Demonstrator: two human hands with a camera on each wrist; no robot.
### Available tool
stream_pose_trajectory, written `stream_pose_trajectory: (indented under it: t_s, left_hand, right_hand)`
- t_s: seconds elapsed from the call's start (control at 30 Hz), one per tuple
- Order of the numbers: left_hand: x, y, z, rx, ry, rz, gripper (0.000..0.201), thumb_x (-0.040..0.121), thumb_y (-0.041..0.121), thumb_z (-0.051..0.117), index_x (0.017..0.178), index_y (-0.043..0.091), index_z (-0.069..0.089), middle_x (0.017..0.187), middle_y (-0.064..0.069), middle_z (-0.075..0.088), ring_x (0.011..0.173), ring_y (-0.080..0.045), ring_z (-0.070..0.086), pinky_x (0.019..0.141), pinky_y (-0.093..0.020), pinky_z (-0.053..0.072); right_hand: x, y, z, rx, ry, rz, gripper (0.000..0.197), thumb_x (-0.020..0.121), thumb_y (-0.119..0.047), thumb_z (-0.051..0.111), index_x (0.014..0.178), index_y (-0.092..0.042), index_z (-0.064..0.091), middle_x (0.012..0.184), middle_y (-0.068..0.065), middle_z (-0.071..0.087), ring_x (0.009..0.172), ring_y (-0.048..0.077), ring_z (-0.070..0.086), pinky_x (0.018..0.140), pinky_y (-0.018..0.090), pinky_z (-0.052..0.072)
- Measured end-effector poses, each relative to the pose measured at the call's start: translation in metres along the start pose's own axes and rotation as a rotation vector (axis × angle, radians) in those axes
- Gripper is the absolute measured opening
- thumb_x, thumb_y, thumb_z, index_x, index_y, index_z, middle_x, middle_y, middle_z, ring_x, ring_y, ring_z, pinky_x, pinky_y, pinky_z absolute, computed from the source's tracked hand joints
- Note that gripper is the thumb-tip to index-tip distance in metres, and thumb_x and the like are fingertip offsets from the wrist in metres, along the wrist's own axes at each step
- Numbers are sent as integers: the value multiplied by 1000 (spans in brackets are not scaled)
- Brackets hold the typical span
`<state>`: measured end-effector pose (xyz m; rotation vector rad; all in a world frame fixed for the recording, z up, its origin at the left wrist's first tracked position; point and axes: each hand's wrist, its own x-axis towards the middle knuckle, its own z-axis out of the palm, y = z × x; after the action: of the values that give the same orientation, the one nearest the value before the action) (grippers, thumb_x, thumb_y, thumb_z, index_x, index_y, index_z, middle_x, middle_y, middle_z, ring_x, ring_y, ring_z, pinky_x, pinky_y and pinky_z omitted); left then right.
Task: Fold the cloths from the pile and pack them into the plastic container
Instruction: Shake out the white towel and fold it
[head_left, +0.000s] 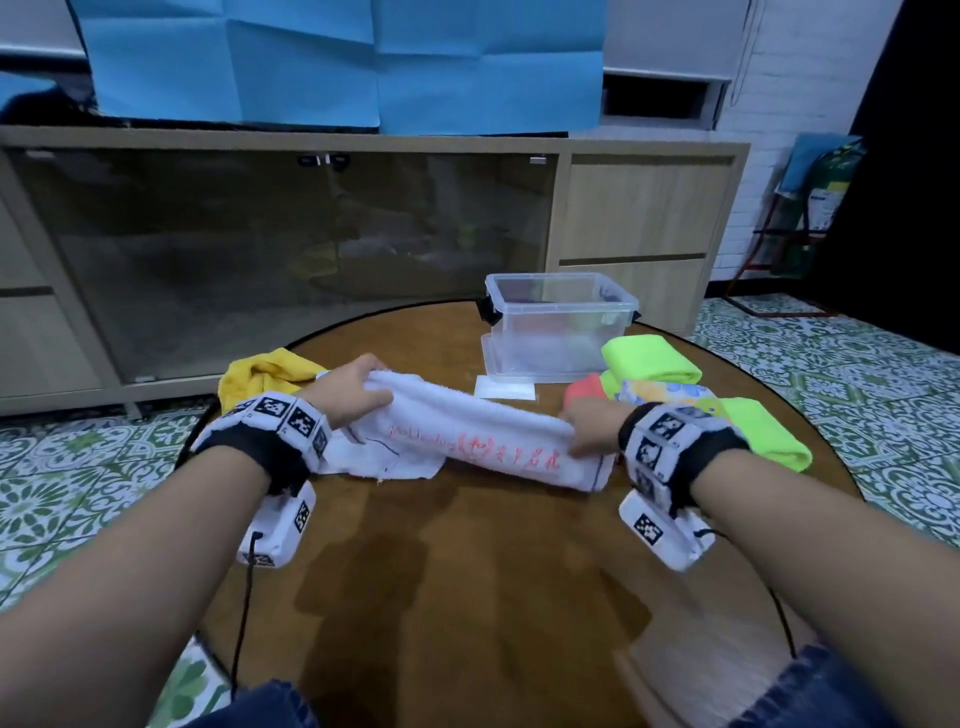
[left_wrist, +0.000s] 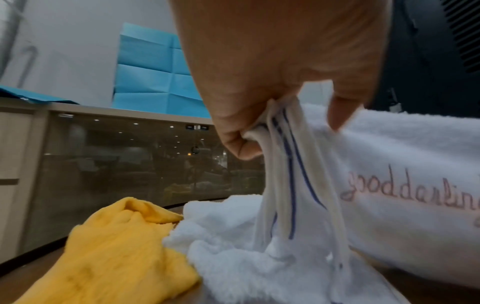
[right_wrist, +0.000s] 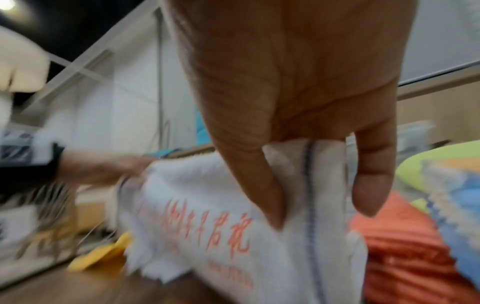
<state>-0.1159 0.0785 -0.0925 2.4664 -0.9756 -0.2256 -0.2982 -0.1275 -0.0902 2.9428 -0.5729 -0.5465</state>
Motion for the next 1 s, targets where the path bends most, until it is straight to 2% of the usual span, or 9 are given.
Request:
stream_pose_trajectory:
  t_s: [0.1, 0.23, 0.4, 0.53, 0.6, 0.7, 0.8, 0.9, 1.0]
  left_hand:
    - [-4, -12, -6, 98, -53, 14, 41, 86, 10, 58, 124, 7, 43, 109, -15, 56, 90, -26, 53, 71, -32, 43]
    - [-4, -24, -21, -117, 130, 23, 31, 84, 7, 64, 114, 3, 56, 102, -15, 62, 84, -23, 57, 77, -40, 50]
    - [-8, -13, -35, -725, 338, 3, 12, 94, -1, 48, 103, 5, 54, 58, 6, 61, 48, 1, 60, 49, -10, 49]
    - [-4, 1, -29, -448, 443, -41, 22, 98, 10, 38, 112, 3, 54, 86, -8, 54, 77, -22, 52, 65, -30, 44]
    - [-1, 2, -25, -342, 439, -56, 22, 99, 10, 34, 110, 3, 52, 94, -15, 52, 86, -27, 48, 70, -31, 35]
    - [4, -2, -13, -133, 235, -88, 24, 100, 9, 34, 107, -3, 53, 101, -28, 54, 83, -32, 48, 67, -33, 34]
    - [12, -16, 9, 32, 83, -181, 31, 100, 13, 37, 123, -4, 48, 98, -21, 60, 77, -31, 50, 60, -30, 34]
    - [13, -21, 22, 182, 7, -224, 36, 97, 25, 47, 127, 7, 40, 93, -12, 55, 83, -30, 55, 62, -30, 40]
    - [11, -13, 24, 273, -103, -172, 22, 94, 29, 53, 83, 10, 51, 68, -3, 51, 63, -19, 50, 54, -25, 35]
  right_hand:
    - [-4, 32, -11, 338, 127, 31, 29, 85, -9, 60, 61, -14, 45, 62, 0, 43, 54, 11, 39, 49, 21, 31]
    - [-13, 53, -15, 747, 300, 90, 5, 88, -9, 61, 85, -6, 59, 69, 8, 50, 61, 17, 45, 53, 22, 39]
    - [-16, 61, -22, 1464, 579, 96, 13, 95, -11, 50, 105, -10, 58, 82, 6, 59, 77, 21, 55, 75, 34, 47]
    - [-1, 53, -20, 1197, 708, 200, 24, 95, -13, 44, 93, 7, 57, 91, 28, 61, 87, 40, 59, 72, 36, 45]
    - [3, 52, -17, 1043, 684, 247, 26, 95, -14, 44, 81, 7, 51, 81, 27, 54, 79, 35, 52, 61, 33, 38]
    - [5, 51, -7, 866, 551, 271, 19, 97, -16, 43, 88, -2, 53, 84, 20, 52, 79, 29, 49, 57, 30, 34]
    - [10, 46, 8, 558, 341, 262, 31, 100, -14, 34, 71, -8, 42, 82, 13, 48, 93, 32, 51, 61, 33, 32]
    - [21, 43, 21, 339, 160, 258, 29, 99, -23, 37, 113, -1, 49, 116, 13, 57, 107, 28, 56, 78, 31, 39]
    - [22, 39, 21, 215, 153, 229, 39, 95, -24, 47, 127, -3, 43, 118, 14, 57, 98, 28, 58, 73, 30, 43]
